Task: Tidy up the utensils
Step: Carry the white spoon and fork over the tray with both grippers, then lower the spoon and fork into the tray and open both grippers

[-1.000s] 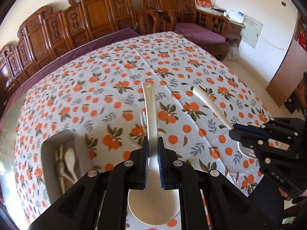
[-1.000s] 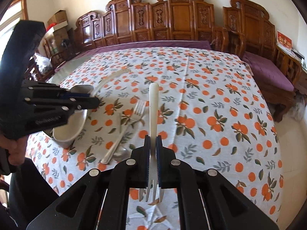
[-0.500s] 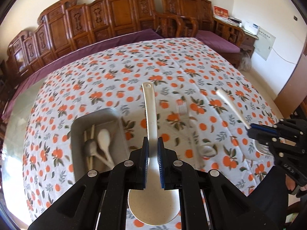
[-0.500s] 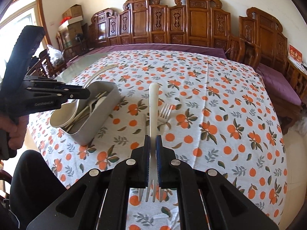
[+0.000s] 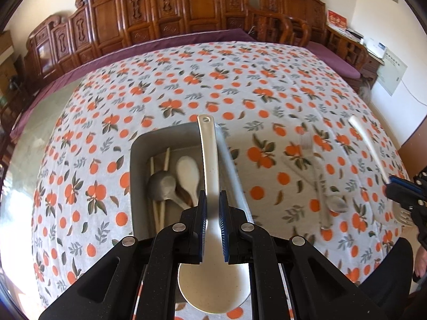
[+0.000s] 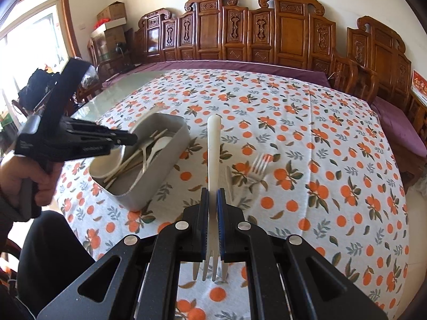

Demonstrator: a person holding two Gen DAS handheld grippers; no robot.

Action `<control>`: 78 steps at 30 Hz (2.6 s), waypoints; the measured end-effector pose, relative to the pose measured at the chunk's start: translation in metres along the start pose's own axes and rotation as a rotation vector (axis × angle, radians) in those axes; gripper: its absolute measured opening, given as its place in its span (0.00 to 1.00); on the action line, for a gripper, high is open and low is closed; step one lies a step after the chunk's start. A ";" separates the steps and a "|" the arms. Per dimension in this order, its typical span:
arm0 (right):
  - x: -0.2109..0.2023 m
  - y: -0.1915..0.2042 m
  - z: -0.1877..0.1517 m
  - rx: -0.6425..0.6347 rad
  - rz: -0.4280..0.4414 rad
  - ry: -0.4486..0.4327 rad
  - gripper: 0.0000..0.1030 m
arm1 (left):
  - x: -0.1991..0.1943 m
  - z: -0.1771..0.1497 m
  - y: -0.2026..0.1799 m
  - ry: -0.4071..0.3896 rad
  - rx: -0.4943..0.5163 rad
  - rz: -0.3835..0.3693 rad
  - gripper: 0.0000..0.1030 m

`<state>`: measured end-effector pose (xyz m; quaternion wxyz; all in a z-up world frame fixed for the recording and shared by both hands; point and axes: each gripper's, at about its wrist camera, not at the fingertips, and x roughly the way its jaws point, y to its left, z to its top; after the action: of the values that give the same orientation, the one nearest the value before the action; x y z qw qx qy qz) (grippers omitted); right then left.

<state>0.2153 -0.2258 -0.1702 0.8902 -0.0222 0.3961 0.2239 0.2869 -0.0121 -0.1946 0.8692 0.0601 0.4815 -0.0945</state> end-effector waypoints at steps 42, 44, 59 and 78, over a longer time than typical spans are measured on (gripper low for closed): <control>0.112 0.109 0.058 -0.011 0.130 0.088 0.07 | -0.058 -0.042 0.093 -0.080 -0.107 0.062 0.30; 0.124 0.116 0.062 -0.010 0.127 0.101 0.07 | -0.064 -0.043 0.099 -0.090 -0.115 0.069 0.30; 0.171 0.131 0.060 0.009 0.113 0.157 0.08 | -0.071 -0.052 0.118 -0.087 -0.143 0.080 0.30; 0.095 0.007 0.023 0.039 -0.029 0.062 0.18 | -0.059 -0.039 0.056 -0.093 -0.064 -0.001 0.44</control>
<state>0.2840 -0.1788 -0.2212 0.8808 -0.0173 0.4276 0.2025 0.2363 0.0565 -0.1647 0.8921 0.0276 0.4435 -0.0820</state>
